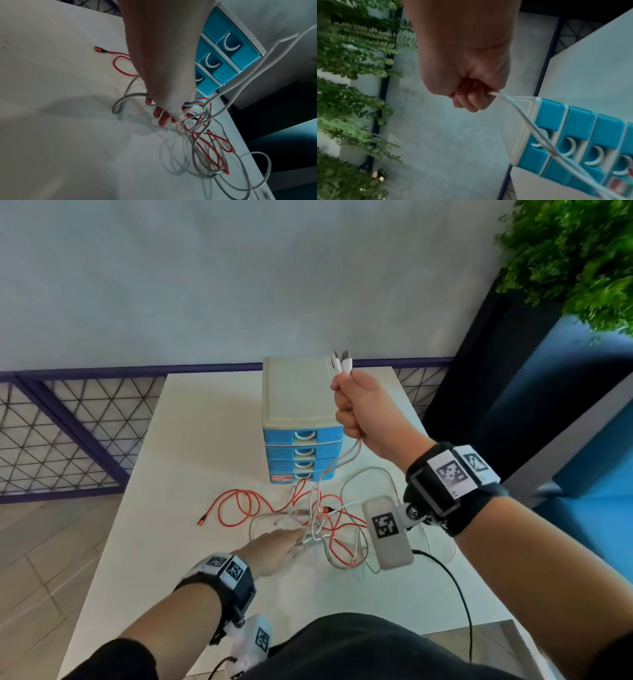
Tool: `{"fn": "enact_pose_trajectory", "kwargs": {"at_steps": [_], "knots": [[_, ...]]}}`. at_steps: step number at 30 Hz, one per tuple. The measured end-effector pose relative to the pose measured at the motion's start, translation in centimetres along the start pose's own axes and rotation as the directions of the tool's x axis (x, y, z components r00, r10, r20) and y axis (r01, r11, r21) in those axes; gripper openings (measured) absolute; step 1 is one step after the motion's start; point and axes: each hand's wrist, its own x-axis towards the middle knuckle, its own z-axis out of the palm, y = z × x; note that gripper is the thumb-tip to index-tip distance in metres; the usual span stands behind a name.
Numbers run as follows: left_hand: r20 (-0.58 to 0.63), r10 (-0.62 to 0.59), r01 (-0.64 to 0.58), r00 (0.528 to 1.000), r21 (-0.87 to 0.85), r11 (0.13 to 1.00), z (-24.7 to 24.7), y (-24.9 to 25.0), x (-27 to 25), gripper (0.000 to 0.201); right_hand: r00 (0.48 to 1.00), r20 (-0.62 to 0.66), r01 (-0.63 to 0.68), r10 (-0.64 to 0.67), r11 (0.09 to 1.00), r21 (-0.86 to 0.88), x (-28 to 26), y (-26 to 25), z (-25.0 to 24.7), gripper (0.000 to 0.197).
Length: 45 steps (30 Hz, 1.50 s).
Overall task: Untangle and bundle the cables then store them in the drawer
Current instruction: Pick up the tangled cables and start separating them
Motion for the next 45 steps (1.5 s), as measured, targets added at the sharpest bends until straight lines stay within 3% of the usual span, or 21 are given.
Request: {"fn": "enact_pose_trajectory", "kwargs": {"at_steps": [2, 6, 8, 11, 13, 14, 16, 17, 19, 22, 26, 30, 33, 35, 38, 41, 45], "knots": [[-0.005, 0.018, -0.018, 1.000, -0.051, 0.999, -0.2, 0.2, 0.5, 0.040, 1.000, -0.001, -0.017, 0.017, 0.996, -0.087, -0.1, 0.7, -0.3, 0.024], [0.054, -0.018, 0.032, 0.998, -0.283, 0.959, -1.9, 1.5, 0.7, 0.092, 0.998, -0.003, -0.063, 0.064, 0.977, -0.204, -0.4, 2.7, -0.5, 0.025], [0.000, -0.042, 0.038, 0.999, -0.432, 0.901, -3.3, 1.6, 0.9, 0.094, 0.996, -0.019, -0.093, 0.091, 0.968, -0.234, -0.6, 3.3, -0.9, 0.025], [-0.025, -0.166, 0.100, 0.986, -0.708, 0.699, -5.2, 0.5, 1.3, 0.094, 0.992, -0.056, -0.125, 0.114, 0.954, -0.274, -0.7, 3.7, -1.6, 0.025], [0.004, -0.195, 0.134, 0.981, -0.741, 0.658, -5.4, -0.4, 1.8, 0.080, 0.989, -0.066, -0.143, 0.129, 0.943, -0.300, -0.9, 3.6, -2.1, 0.026], [-0.010, -0.211, 0.149, 0.978, -0.675, 0.722, -5.3, -0.7, 1.9, 0.064, 0.988, -0.068, -0.150, 0.136, 0.940, -0.306, -1.0, 3.6, -2.3, 0.026], [-0.148, -0.184, 0.113, 0.972, -0.393, 0.913, -4.8, -2.0, 2.6, 0.027, 0.986, -0.072, -0.163, 0.148, 0.935, -0.315, -1.3, 3.5, -2.8, 0.026], [-0.215, -0.145, 0.090, 0.966, -0.248, 0.965, -4.4, -2.4, 2.9, 0.019, 0.985, -0.074, -0.169, 0.153, 0.932, -0.320, -1.4, 3.5, -3.1, 0.026], [-0.287, -0.122, 0.094, 0.950, -0.109, 0.990, -3.9, -3.0, 3.4, 0.029, 0.984, -0.076, -0.177, 0.161, 0.928, -0.329, -1.6, 3.6, -3.4, 0.027], [-0.301, -0.142, 0.175, 0.943, 0.088, 0.980, -3.3, -3.0, 4.3, 0.039, 0.982, -0.074, -0.190, 0.175, 0.918, -0.347, -1.9, 3.9, -3.9, 0.027], [-0.254, -0.205, 0.260, 0.945, 0.206, 0.943, -3.3, -2.7, 4.7, 0.029, 0.980, -0.078, -0.199, 0.183, 0.908, -0.370, -2.0, 4.2, -4.4, 0.026], [-0.073, -0.332, 0.334, 0.941, 0.021, 0.942, -5.4, -1.6, 3.7, 0.023, 0.973, -0.041, -0.228, 0.226, 0.924, -0.309, -1.3, 4.8, -4.4, 0.023], [0.124, -0.430, 0.446, 0.894, -0.172, 0.878, -7.8, -0.8, 2.7, 0.035, 0.945, 0.024, -0.316, 0.325, 0.930, -0.187, -0.6, 5.2, -3.6, 0.028], [0.187, -0.450, 0.487, 0.873, -0.347, 0.801, -8.9, -0.3, 2.0, 0.030, 0.932, 0.074, -0.342, 0.356, 0.927, -0.152, -0.1, 5.6, -3.0, 0.033], [0.268, -0.384, 0.458, 0.883, -0.670, 0.585, -10.5, 1.2, 0.8, 0.008, 0.913, 0.131, -0.365, 0.387, 0.916, -0.164, 0.4, 6.4, -2.3, 0.033], [0.257, -0.281, 0.363, 0.925, -0.817, 0.448, -12.8, 2.7, -1.2, 0.008, 0.910, 0.068, -0.401, 0.409, 0.910, -0.101, 0.9, 7.2, -1.7, 0.030], [0.064, -0.350, 0.217, 0.935, -0.882, 0.419, -13.9, 3.4, -3.6, 0.019, 0.901, 0.042, -0.433, 0.432, 0.901, 0.022, 1.4, 7.4, -1.0, 0.023]]}}
